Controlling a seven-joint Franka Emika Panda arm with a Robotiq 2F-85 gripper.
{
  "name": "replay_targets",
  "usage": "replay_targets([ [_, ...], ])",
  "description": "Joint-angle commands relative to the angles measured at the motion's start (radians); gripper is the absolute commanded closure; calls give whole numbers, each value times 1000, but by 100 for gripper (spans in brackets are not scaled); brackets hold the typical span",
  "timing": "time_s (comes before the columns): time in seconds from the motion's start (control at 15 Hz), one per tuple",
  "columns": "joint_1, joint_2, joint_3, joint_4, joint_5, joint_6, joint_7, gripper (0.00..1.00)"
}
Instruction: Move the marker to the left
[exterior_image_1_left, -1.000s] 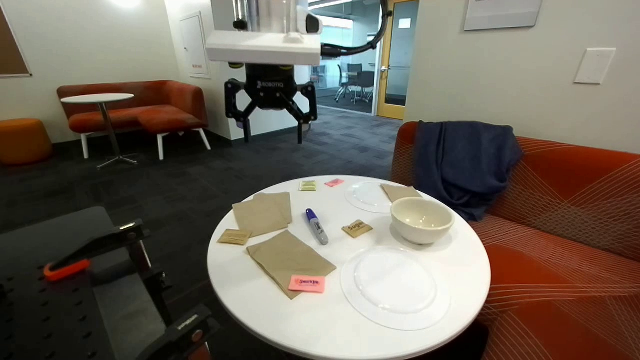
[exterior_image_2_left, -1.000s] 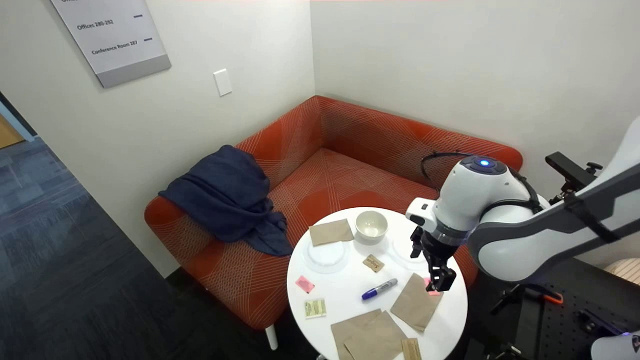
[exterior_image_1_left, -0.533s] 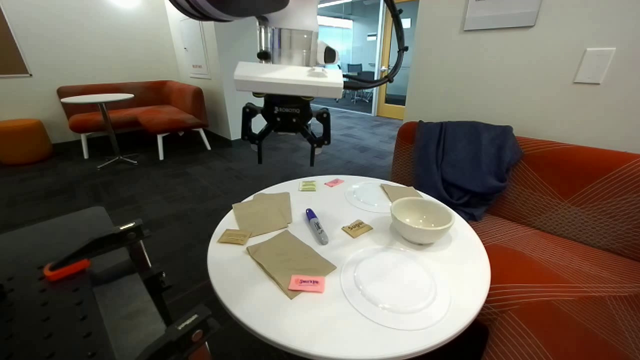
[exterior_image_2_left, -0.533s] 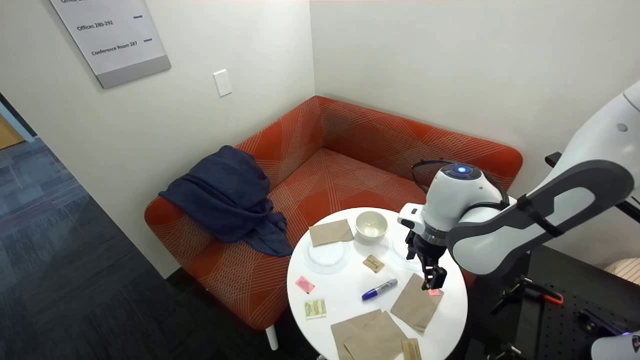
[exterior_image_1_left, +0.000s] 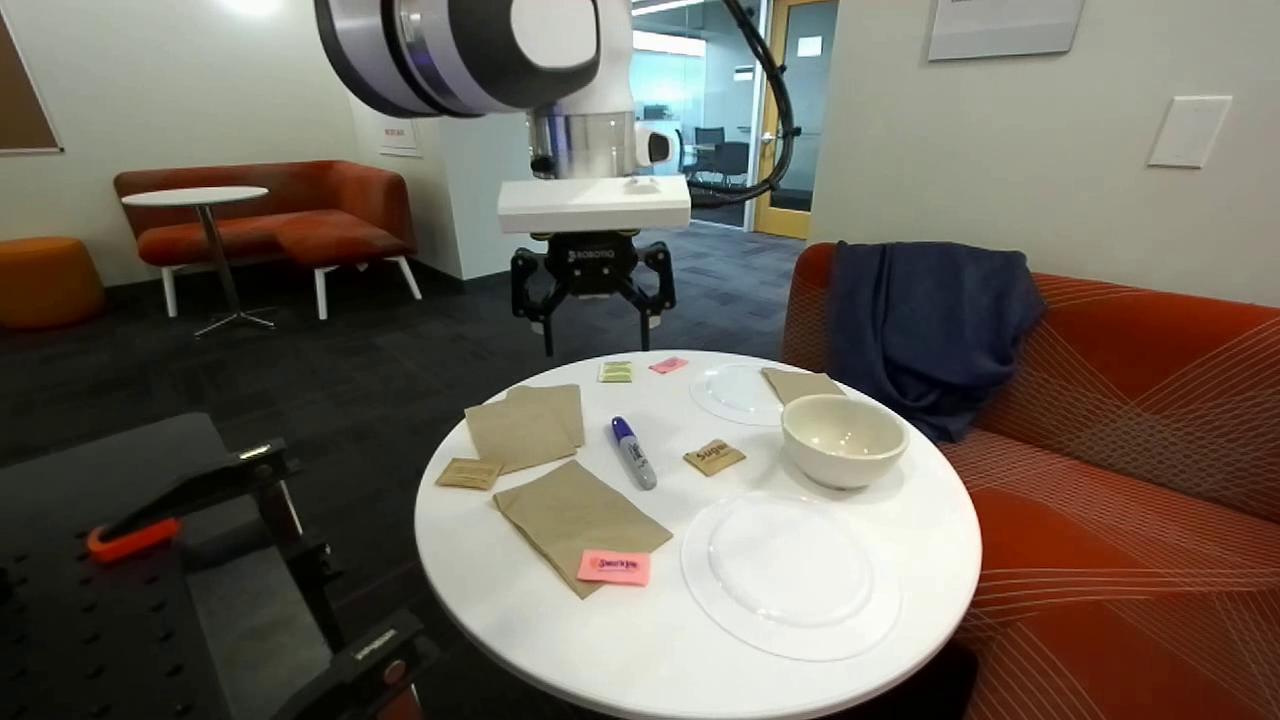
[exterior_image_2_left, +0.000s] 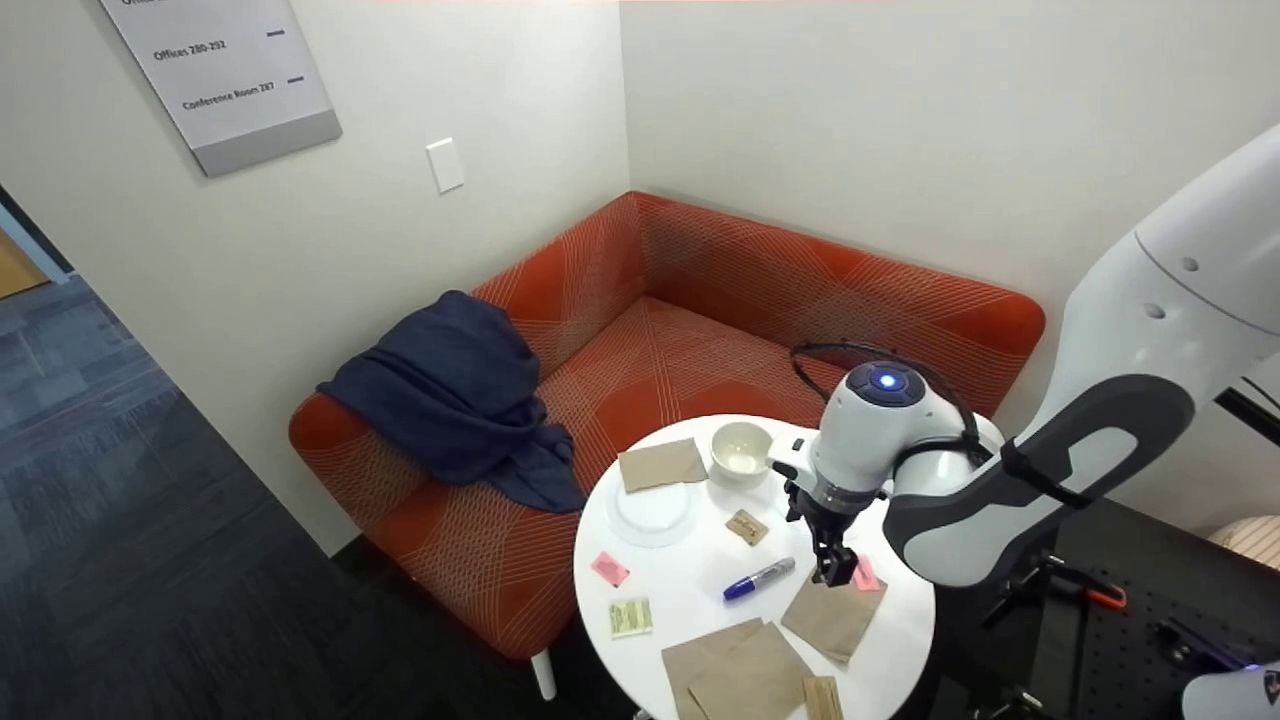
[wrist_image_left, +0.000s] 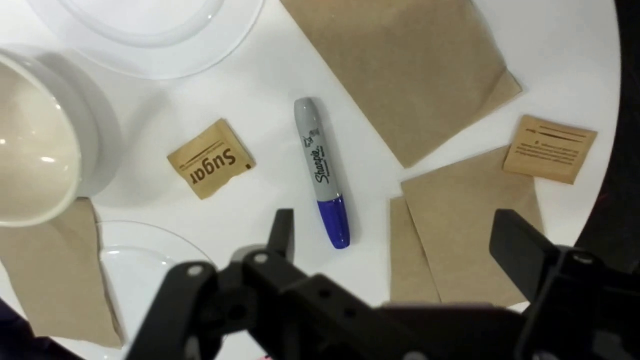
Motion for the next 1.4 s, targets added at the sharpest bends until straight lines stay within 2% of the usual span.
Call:
replay_targets([
  [0.0,43,66,-41,54,-129,39,143,0],
  [0.2,71,110,-71,92,-226,38,245,0],
  [0.53,100,190,-105,147,-296,44,336,0],
  [1.33,125,338,-115,256,-313,52,356,0],
])
